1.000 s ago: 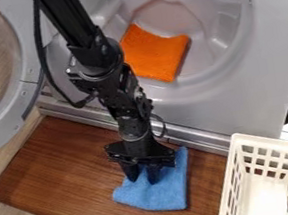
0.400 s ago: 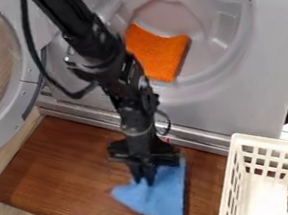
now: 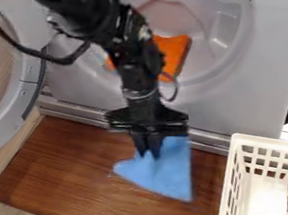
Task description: Take the blue towel and place it the basket
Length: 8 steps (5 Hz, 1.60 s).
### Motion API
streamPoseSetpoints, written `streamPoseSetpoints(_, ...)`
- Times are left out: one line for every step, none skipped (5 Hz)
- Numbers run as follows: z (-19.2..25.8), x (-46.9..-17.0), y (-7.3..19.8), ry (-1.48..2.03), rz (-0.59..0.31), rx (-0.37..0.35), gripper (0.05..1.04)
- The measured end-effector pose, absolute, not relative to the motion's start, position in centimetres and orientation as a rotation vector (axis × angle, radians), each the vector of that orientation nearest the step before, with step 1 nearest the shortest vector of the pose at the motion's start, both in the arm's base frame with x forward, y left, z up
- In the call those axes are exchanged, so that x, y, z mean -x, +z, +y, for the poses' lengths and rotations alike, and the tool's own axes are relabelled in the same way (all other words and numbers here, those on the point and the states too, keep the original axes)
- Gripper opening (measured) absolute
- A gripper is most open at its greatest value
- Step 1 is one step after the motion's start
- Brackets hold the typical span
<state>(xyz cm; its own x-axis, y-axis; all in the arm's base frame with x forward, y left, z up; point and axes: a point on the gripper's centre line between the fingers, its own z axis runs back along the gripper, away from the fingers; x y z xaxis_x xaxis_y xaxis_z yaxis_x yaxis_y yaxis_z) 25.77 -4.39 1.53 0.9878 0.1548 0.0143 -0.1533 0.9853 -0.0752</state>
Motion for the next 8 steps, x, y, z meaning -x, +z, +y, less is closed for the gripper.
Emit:
streamPoseSetpoints(-8.2, -26.0, 3.9, 0.119, -0.036, 0.137, 0.084)
streamPoseSetpoints(-11.9, -26.1, 5.1, 0.075, -0.052, 0.177, 0.084)
streamPoseSetpoints(-15.9, -26.2, 4.7, 0.003, -0.055, 0.211, 0.084)
streamPoseSetpoints(-17.5, -26.3, 3.0, -0.011, -0.039, 0.209, 0.084)
streamPoseSetpoints(-17.9, -26.3, 0.6, -0.040, -0.022, 0.211, 0.084)
streamPoseSetpoints(-17.5, -26.3, -1.5, -0.061, -0.002, 0.174, 0.084)
streamPoseSetpoints(-17.0, -25.8, -2.8, -0.080, 0.027, 0.155, 0.116)
streamPoseSetpoints(-16.8, -25.7, -2.9, -0.070, 0.035, 0.141, 0.300)
